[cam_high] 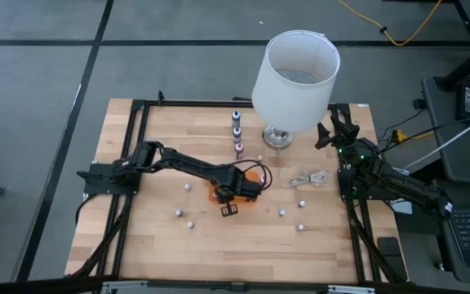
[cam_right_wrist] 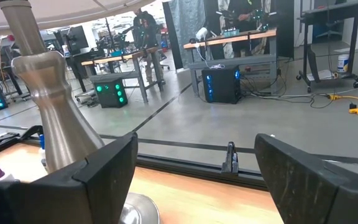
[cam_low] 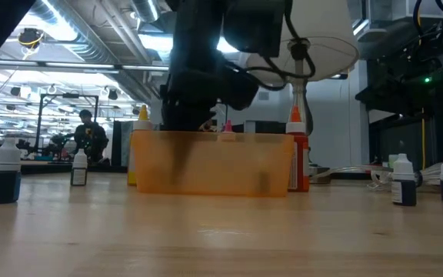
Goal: Pick & Place food coloring
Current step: Put the left small black food coloring bottle into the orange bin, then put the small black food coloring bottle into the orange bin
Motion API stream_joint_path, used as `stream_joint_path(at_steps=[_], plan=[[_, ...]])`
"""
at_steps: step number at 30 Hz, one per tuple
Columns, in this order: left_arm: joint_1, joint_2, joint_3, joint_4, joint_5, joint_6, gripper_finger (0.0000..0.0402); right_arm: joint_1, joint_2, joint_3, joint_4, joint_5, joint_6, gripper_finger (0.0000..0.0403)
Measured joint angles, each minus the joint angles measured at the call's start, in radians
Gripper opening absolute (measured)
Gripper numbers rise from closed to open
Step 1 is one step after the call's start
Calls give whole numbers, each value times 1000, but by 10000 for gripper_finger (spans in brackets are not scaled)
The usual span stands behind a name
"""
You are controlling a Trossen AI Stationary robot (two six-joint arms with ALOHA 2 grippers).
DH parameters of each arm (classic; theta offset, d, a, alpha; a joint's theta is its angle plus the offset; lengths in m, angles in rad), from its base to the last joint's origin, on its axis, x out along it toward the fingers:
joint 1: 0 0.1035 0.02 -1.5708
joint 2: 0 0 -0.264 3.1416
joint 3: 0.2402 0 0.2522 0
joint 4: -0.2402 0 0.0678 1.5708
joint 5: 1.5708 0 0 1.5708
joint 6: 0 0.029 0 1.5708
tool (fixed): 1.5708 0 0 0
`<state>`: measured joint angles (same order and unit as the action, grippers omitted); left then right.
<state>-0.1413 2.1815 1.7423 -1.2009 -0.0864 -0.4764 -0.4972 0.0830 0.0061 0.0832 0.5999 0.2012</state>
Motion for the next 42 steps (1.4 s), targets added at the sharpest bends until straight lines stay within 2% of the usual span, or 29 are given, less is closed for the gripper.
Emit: stream_joint_path(at_steps=[9, 23, 33, 42], plan=[[-1, -3, -26, 18, -1, 0, 65, 0, 0, 0, 0, 0, 0, 323], [9, -13, -25, 26, 1, 11, 122, 0, 0, 0, 0, 0, 0, 323], [21, -108, -22, 23, -19, 13, 174, 0, 0, 0, 0, 0, 0, 323], [28, -243, -44, 27, -83, -107, 212, 0, 0, 0, 0, 0, 0, 323]])
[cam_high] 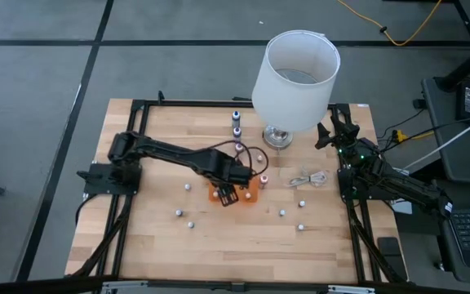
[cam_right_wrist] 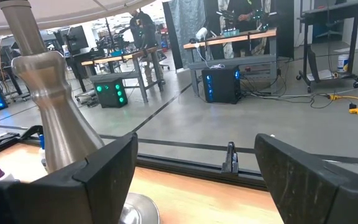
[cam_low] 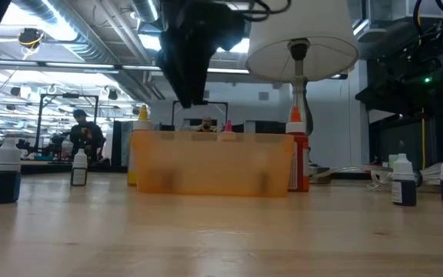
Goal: Pick & Place food coloring
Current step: Put the small black food coloring bottle into the orange bin
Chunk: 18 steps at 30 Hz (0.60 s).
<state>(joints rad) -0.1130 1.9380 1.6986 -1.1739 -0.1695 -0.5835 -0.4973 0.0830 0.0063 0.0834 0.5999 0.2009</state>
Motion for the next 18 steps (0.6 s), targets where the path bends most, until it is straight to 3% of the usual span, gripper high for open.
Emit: stream_joint_path(at_steps=[18], plan=[[64, -400, -343, 119, -52, -370, 214, 0, 0, 0, 0, 0, 0, 323]])
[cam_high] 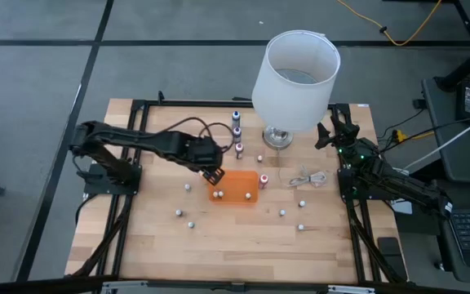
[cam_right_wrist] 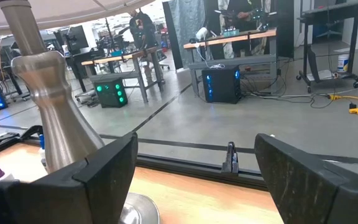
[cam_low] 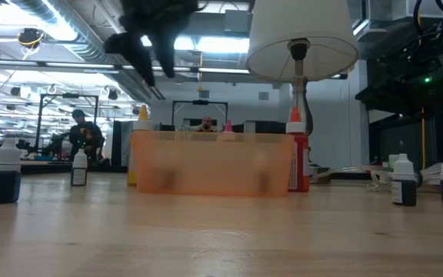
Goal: Pick & Place food coloring
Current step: Put the small black food coloring bottle into the orange bin
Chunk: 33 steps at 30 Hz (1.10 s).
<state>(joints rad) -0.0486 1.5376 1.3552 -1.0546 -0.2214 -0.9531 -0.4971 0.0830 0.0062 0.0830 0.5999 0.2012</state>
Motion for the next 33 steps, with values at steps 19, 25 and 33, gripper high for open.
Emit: stream_joint_path(at_steps=[19, 25, 33], plan=[[-98, -110, -337, 109, 161, -257, 212, 0, 0, 0, 0, 0, 0, 323], [-102, -72, -387, 195, 161, -247, 212, 0, 0, 0, 0, 0, 0, 323], [-100, -50, -429, 208, 111, -238, 212, 0, 0, 0, 0, 0, 0, 323]])
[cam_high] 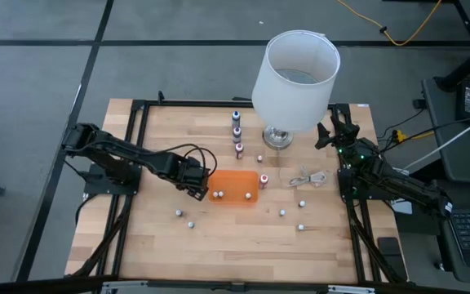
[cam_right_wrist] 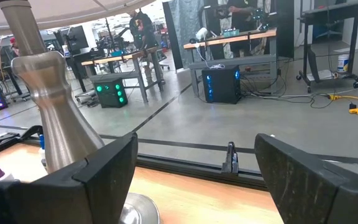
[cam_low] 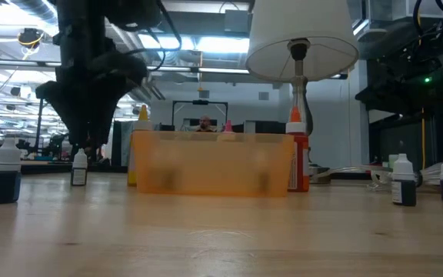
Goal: Pick & Place food coloring
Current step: Put the small black food coloring bottle into the orange bin
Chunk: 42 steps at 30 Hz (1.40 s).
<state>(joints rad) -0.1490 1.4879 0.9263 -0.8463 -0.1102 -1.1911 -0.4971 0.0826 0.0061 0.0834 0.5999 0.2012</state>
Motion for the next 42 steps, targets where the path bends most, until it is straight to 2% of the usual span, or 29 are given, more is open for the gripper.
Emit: stream_joint_path(at_steps=[14, 22, 35, 42], plan=[[0, 1, -100, 117, -3, 0, 212, 0, 0, 0, 0, 0, 0, 323], [10, 1, -103, 109, -3, 0, 209, 0, 0, 0, 0, 0, 0, 323], [27, 1, -108, 111, 0, 19, 108, 0, 0, 0, 0, 0, 0, 323], [25, -1, -131, 113, 33, 32, 82, 0, 0, 0, 0, 0, 0, 323]])
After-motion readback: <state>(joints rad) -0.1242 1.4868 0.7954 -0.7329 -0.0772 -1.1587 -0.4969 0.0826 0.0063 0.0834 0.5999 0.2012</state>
